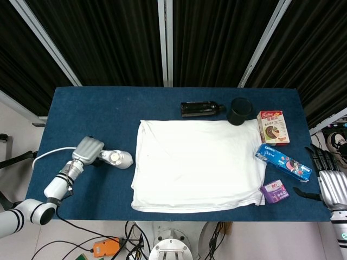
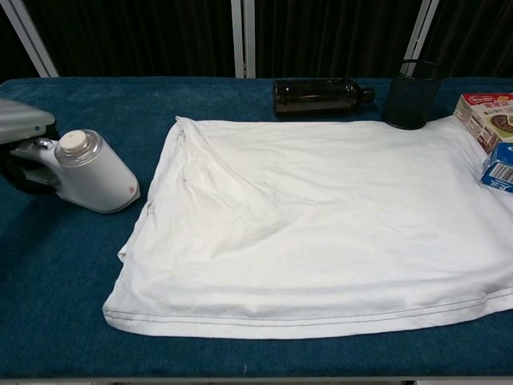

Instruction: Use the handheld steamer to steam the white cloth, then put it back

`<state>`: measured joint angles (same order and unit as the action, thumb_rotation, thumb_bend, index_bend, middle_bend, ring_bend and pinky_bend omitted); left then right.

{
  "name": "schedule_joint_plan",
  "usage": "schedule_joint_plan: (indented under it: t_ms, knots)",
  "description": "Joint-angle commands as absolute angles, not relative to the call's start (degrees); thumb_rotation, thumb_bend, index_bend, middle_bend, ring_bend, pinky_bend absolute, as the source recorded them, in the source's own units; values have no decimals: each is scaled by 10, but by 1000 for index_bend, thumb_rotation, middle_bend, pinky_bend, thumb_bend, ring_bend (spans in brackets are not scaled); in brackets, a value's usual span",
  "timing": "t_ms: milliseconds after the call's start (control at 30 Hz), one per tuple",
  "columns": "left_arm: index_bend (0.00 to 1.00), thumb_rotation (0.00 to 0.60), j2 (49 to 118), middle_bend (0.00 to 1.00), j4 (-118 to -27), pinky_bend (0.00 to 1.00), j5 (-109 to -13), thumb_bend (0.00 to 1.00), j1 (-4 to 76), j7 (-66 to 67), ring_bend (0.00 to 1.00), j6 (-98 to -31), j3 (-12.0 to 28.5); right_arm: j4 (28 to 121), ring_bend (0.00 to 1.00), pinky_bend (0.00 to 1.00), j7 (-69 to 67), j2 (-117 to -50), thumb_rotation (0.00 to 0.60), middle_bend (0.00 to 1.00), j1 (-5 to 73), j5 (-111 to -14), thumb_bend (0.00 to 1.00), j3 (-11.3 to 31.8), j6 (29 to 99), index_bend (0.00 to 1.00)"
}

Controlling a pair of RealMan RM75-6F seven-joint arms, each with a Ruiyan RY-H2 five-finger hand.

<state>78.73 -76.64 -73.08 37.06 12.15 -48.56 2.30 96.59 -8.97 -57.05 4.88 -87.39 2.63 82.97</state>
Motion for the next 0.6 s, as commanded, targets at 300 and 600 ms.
schedule_joint_plan:
  t_ms: [300,600]
  knots:
    - [917,600,745,894,-806,665,-733,801,378,2,798,-470,53,977,0,0,-83,-560,600,7,49,-878,147,29,836,0]
    - [917,600,708,894,-910,665,-681,799,434,40,798,-423,95,997,0,0,-65,-548,600,7,54,-889,147,34,842,0]
